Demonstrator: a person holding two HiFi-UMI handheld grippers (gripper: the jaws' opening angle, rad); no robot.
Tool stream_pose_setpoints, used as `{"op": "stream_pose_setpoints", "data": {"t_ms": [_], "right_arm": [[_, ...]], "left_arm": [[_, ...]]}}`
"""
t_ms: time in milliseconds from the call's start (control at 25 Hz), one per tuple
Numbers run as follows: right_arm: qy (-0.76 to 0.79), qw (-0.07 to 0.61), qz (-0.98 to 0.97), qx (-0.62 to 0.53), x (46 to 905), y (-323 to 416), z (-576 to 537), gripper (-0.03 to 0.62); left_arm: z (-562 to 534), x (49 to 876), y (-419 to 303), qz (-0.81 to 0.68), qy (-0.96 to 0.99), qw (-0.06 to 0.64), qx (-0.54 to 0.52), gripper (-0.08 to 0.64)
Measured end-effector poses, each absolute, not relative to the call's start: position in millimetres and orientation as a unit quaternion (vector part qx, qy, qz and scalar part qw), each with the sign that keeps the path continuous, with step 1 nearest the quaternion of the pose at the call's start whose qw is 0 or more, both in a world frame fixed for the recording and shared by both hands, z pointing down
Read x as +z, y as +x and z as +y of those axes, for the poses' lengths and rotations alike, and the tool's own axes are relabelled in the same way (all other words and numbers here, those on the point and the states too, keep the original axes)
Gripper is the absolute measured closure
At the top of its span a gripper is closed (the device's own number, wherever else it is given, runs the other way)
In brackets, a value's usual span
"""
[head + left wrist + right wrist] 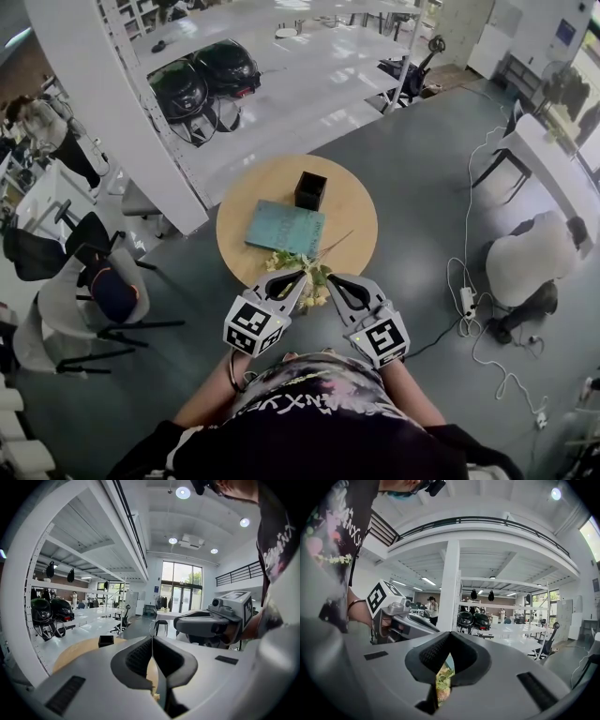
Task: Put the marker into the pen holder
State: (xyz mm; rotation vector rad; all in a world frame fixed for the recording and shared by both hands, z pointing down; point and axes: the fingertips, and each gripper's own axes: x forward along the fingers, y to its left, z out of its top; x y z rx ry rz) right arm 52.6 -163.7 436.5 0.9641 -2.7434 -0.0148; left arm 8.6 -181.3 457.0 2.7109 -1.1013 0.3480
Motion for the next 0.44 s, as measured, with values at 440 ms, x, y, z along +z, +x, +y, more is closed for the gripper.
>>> {"op": "stream_pose_setpoints", "data": {"t_ms": [440], "right_arm": [[0.33,0.119,-0.936,-0.005,440.8,63.1,-176.9,0.591]], "left_arm": [[-194.6,459.3,17.1,-0.373,0.915,0.097,0.12,0.534]]}}
